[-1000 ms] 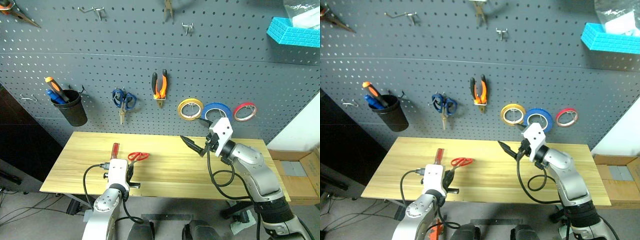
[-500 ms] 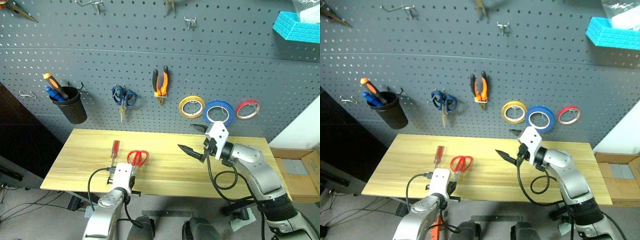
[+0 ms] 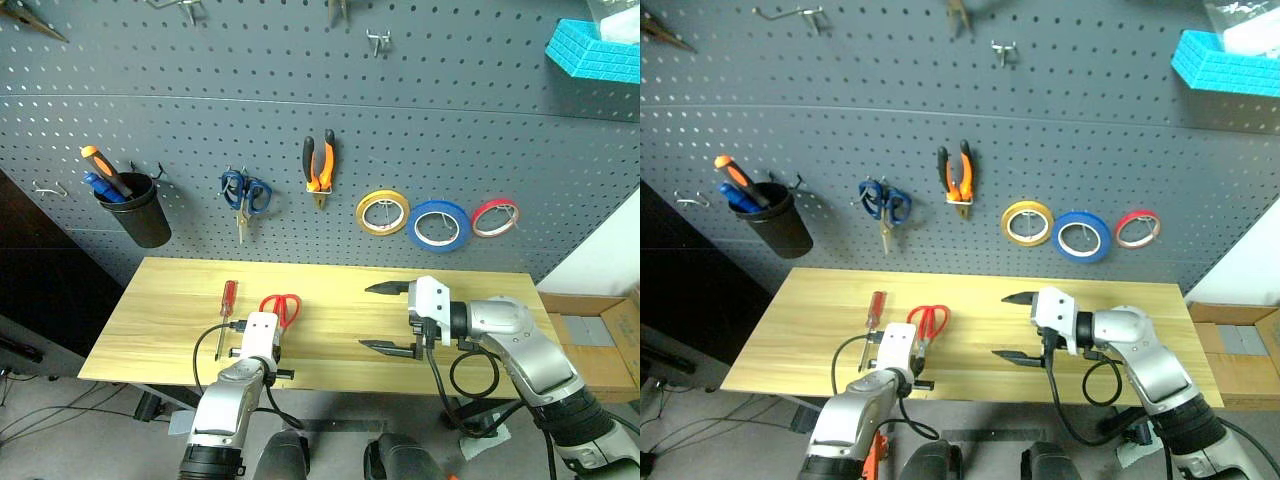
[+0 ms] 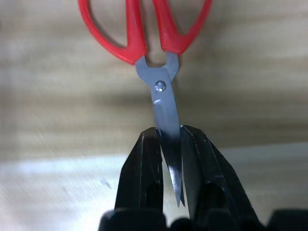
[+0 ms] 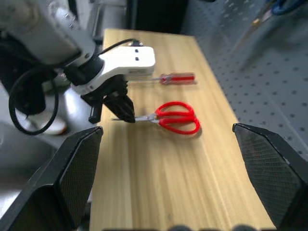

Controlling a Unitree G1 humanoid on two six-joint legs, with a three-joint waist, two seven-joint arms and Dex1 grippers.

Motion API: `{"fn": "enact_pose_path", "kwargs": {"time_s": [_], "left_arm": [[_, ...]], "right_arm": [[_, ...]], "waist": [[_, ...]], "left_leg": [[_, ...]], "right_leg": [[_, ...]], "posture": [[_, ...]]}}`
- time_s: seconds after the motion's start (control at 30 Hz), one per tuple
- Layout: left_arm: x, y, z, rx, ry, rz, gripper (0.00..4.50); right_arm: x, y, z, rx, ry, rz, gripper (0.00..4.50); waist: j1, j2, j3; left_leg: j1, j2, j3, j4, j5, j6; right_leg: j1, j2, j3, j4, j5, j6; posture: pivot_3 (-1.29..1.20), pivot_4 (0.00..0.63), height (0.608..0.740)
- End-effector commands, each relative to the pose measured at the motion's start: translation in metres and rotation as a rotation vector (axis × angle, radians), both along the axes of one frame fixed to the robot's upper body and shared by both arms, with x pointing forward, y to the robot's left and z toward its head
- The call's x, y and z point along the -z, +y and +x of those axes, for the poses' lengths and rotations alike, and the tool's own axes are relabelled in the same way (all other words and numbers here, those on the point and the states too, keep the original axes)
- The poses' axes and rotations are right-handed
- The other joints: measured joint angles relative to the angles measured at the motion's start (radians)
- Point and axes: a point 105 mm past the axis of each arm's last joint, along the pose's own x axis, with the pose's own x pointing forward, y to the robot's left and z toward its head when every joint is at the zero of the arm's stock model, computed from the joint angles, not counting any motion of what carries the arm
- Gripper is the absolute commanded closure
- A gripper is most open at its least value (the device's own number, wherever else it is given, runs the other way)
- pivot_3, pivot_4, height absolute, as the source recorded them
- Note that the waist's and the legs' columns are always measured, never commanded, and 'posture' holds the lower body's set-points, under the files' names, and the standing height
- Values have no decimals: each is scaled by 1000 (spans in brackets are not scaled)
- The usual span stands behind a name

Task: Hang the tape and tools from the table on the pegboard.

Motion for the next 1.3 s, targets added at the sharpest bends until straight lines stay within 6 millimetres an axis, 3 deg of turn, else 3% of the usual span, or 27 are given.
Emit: {"fn": "enact_pose_path", "kwargs": {"time_s": [0.03,0.33,0.73,0.97,1.3], "left_arm": [[-11,-6,5,-3,-18,-24,4225],[-10,-7,2,1,1,-26,4225],[-15,-2,14,-19,-19,8,124],[-5,-13,16,113,9,-2,21],[1,-3,37,245,39,42,21]], "right_arm": [[-9,3,2,-19,-46,13,0],[-9,2,3,-7,-35,18,0],[-8,2,3,-5,-37,20,0],[-8,3,4,1,-36,22,0],[-11,2,9,46,-26,52,0]], "waist": [[0,0,0],[0,0,0],[0,0,0],[0,0,1],[0,1,9]], "left_leg": [[0,0,0,0,0,0],[0,0,0,0,0,0],[0,0,0,0,0,0],[0,0,0,0,0,0],[0,0,0,0,0,0]], "right_leg": [[0,0,0,0,0,0],[0,0,0,0,1,-1],[0,0,0,0,1,-1],[0,0,0,0,0,-1],[0,0,0,0,1,-1]], "posture": [[143,153,740],[136,146,740],[131,149,740],[130,157,740],[118,169,740]]}}
